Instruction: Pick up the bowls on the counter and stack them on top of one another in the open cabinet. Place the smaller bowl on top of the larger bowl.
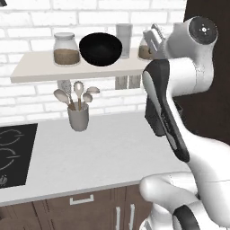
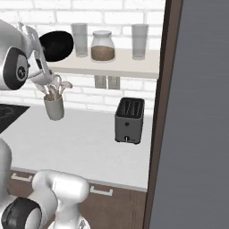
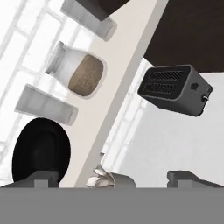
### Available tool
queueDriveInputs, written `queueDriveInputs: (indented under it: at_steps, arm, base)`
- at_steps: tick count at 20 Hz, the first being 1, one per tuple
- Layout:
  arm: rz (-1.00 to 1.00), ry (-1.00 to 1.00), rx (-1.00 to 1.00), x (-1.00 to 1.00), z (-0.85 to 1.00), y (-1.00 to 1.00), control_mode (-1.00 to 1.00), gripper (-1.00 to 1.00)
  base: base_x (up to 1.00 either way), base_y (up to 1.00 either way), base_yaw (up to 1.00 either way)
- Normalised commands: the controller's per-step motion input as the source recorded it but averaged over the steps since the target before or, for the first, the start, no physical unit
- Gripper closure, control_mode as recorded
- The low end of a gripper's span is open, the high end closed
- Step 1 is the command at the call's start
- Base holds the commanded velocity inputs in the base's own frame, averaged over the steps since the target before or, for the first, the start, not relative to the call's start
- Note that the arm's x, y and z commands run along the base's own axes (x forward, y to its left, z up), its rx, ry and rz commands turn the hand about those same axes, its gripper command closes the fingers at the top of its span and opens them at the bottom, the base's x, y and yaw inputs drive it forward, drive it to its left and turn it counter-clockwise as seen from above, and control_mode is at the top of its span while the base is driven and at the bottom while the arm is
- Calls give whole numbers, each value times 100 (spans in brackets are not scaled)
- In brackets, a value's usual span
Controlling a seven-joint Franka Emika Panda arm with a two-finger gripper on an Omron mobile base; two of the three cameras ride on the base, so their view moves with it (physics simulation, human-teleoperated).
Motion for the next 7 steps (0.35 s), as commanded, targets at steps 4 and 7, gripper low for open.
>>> queueDriveInputs:
  at_steps: [4, 7]
  arm:
    - [8, 20, -2, -100, -29, -42, -100, -100]
    - [7, 9, -4, -91, -72, -42, -100, -100]
  base:
    - [0, 0, 0]
    - [0, 0, 0]
